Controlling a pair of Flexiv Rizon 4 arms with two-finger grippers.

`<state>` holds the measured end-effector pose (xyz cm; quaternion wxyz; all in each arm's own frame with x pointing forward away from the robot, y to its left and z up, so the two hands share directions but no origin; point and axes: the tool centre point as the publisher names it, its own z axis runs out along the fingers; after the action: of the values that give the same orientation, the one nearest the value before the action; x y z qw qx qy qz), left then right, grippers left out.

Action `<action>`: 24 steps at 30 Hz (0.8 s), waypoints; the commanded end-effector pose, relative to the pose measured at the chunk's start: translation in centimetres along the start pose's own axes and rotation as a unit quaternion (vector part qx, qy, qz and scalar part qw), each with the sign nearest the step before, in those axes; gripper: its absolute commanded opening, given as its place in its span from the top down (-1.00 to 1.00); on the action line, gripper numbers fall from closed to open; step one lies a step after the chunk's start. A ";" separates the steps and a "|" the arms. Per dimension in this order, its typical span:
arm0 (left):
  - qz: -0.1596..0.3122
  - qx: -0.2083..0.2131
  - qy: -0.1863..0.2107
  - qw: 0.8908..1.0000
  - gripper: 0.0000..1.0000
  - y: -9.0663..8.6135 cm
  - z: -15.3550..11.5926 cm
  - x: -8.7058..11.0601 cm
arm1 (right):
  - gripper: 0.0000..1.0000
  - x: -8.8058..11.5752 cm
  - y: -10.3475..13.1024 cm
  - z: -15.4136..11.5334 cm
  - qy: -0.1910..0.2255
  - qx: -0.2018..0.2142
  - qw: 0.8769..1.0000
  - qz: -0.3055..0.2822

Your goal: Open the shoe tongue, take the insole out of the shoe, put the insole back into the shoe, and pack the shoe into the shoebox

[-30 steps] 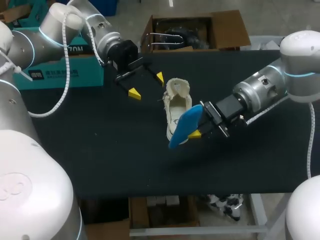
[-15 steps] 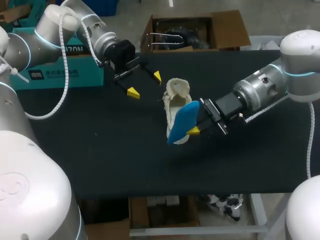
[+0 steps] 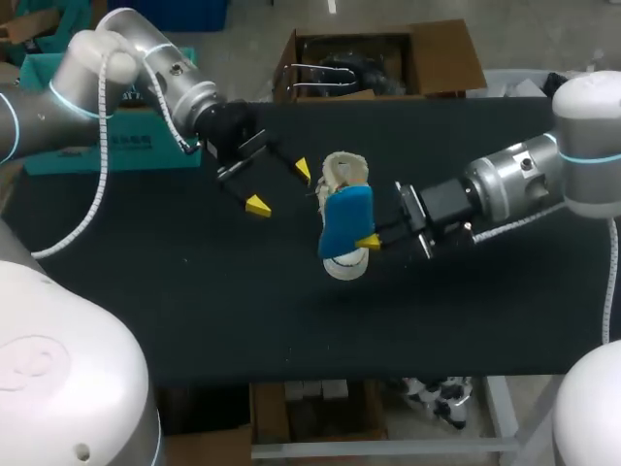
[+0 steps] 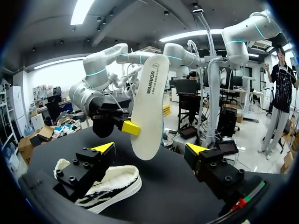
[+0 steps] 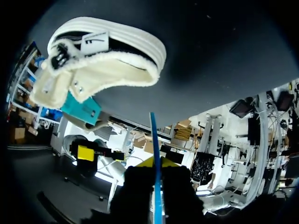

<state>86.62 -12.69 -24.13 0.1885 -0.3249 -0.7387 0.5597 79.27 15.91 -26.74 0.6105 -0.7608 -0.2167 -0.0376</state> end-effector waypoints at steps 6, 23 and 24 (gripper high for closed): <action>-0.013 -0.054 -0.230 0.972 -1.00 -0.6 1.3 1.4 | 1.00 0.1 0.6 0.2 0.041 -0.011 0.999 0.004; 0.000 -0.079 -0.267 0.960 -1.00 2.1 3.2 -0.7 | 1.00 2.1 1.9 -0.1 0.099 -0.044 0.994 -0.006; 0.003 -0.084 -0.269 0.960 -1.00 2.3 3.4 -0.8 | 1.00 2.2 2.0 0.0 0.104 -0.047 0.993 -0.003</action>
<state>85.99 -14.68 -26.56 0.0257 -0.2258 -0.8075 0.5443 82.39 16.03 -27.68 0.5934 -0.7797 -0.1583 -0.1222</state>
